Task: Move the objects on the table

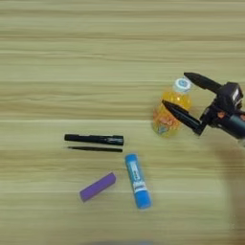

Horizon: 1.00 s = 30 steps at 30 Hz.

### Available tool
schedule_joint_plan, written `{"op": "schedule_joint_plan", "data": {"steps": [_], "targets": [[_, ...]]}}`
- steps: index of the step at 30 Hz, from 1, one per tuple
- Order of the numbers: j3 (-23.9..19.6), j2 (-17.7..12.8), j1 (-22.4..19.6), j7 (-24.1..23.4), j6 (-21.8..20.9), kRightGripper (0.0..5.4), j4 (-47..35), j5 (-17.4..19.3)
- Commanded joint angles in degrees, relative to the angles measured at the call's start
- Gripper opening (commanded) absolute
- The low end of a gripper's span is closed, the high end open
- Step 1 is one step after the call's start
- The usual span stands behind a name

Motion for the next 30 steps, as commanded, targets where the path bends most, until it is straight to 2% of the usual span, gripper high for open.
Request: {"op": "schedule_joint_plan", "data": {"steps": [1, 6, 11, 15, 21, 25, 30], "targets": [[-2.59, -0.67, -4.34, -2.35, -1.79, 5.37, -3.75, 2.25], [-4.28, 0.90, -4.86, -1.99, -4.42, 5.37, -5.51, 4.84], [-3.96, 0.42, -3.00, 0.14, -3.52, 5.37, -8.97, 7.36], [-3.12, -1.17, -0.26, 2.67, -1.01, 5.37, -13.99, 9.48], [-3.56, -5.87, 6.63, 7.78, 3.32, 5.37, -23.75, 12.41], [-2.25, -7.68, 9.58, 10.02, 5.43, 5.37, -25.93, 11.60], [2.42, -9.22, 10.67, 11.95, 7.18, 5.37, -23.39, 6.91]]}}
